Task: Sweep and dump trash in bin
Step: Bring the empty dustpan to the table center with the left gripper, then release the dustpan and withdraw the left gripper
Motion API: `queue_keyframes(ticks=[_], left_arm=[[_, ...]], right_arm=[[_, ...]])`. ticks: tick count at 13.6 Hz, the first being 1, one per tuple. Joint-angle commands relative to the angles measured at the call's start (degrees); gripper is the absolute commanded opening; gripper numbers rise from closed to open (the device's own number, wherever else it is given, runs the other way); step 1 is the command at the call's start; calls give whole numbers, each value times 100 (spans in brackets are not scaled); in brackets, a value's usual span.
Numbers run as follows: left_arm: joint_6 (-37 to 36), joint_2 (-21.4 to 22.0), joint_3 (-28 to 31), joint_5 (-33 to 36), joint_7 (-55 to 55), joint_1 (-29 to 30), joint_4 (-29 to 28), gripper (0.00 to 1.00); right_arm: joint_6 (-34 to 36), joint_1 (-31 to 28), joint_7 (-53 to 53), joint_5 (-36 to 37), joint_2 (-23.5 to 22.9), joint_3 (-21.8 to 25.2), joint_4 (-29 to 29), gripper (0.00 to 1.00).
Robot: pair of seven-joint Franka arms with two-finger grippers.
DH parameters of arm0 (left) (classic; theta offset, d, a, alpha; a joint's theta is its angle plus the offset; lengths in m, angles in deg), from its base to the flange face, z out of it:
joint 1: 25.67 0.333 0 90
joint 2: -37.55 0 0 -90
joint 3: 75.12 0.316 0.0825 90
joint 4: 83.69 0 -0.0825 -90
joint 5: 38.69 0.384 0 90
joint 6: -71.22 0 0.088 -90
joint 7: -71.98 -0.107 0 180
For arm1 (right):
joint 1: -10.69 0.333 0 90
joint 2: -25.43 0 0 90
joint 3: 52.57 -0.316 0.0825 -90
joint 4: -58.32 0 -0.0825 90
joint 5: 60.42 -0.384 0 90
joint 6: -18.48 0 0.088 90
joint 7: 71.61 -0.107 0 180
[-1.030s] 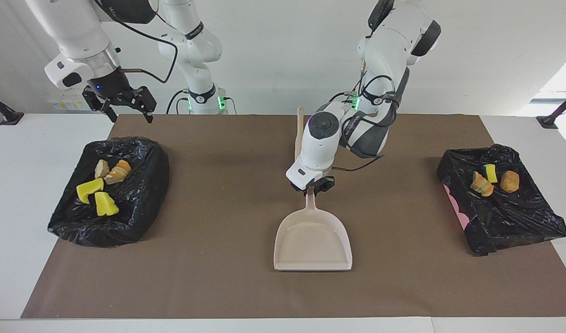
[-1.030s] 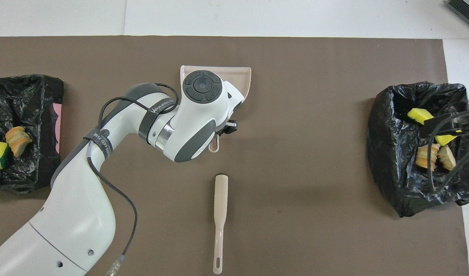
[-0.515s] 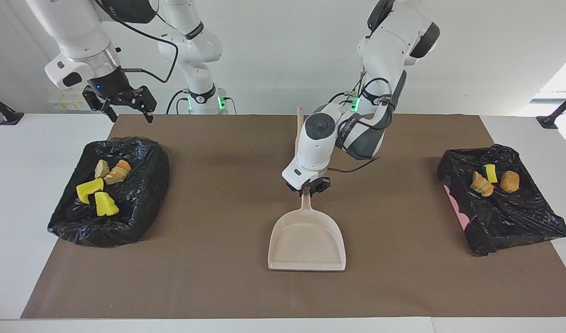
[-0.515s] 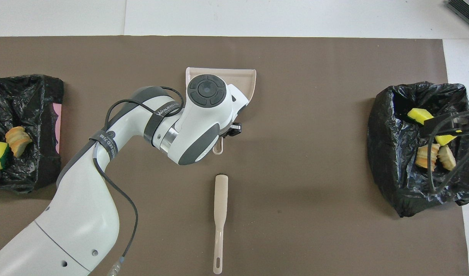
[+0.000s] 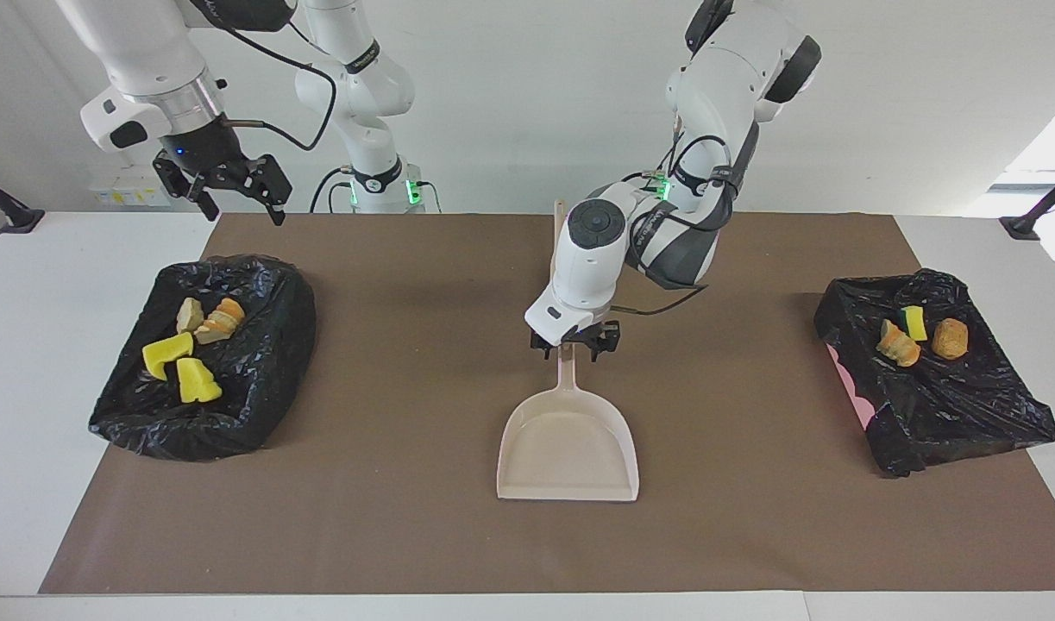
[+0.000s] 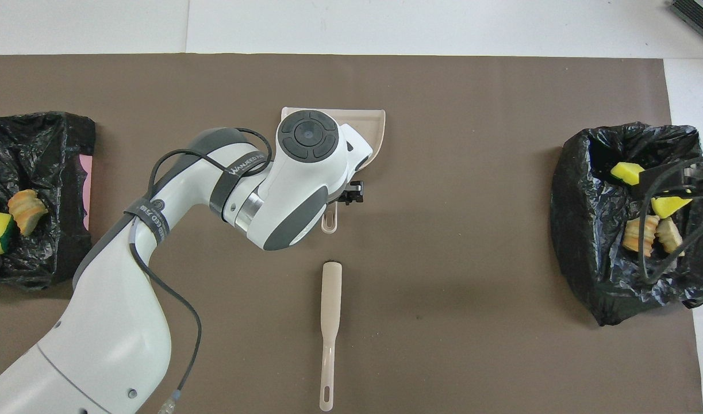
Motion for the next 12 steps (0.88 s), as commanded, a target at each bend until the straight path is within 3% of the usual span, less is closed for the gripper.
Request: queue_keyframes(ticks=[1, 3, 6, 9, 12], left_arm=[[-275, 903, 442, 41, -377, 13, -602, 100], [-285, 1563, 794, 6, -799, 21, -1060, 100], [-608, 2495, 1637, -835, -2176, 21, -1422, 100], [-1241, 3041, 2385, -1040, -3391, 30, -1352, 100], [-1689, 3376, 2694, -1136, -4217, 310, -1134, 100]], right_arm=[[68, -18, -146, -74, -75, -17, 116, 100], [68, -18, -146, -65, -75, -17, 116, 100], [77, -18, -102, -65, -58, -17, 99, 100], [77, -18, -93, -74, -49, -17, 99, 100], [77, -9, -93, -74, -49, -17, 99, 100]])
